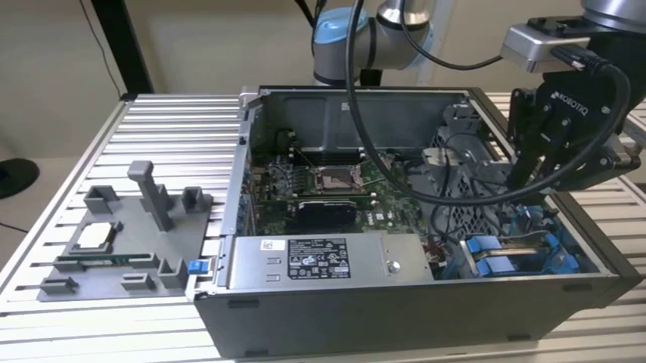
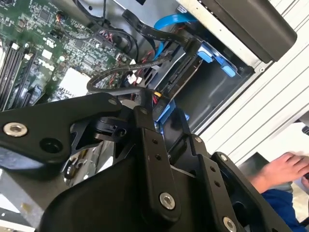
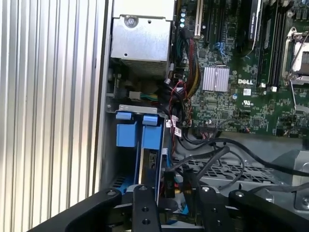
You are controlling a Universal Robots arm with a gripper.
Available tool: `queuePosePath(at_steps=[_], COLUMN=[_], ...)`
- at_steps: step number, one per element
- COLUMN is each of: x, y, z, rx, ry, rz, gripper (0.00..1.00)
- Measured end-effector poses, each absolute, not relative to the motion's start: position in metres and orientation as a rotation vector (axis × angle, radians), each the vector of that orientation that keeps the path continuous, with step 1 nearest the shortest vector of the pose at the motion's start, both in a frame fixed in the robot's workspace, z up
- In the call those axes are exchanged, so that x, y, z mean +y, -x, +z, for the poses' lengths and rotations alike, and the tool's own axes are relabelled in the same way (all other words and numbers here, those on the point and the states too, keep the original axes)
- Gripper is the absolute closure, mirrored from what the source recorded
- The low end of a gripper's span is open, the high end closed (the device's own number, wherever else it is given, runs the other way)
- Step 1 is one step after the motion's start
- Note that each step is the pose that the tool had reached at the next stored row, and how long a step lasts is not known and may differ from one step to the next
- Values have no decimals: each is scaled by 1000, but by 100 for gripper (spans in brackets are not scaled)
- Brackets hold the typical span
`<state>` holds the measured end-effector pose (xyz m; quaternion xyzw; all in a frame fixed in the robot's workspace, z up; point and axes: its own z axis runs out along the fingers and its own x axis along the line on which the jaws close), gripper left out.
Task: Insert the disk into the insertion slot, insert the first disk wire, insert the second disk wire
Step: 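Insert the first disk wire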
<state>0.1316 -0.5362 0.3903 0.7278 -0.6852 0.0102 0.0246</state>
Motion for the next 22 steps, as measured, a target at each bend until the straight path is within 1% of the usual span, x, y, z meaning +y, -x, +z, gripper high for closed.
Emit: queuePosePath(at_steps=[11,17,22], x=[-536,-536,-543], y=[-132,-135,-135], z=[389,394,394], rx=[-2116,-2118,-2119], ry=[-2289,-2296,-2297], rz=[14,4,2], gripper=[0,0,0])
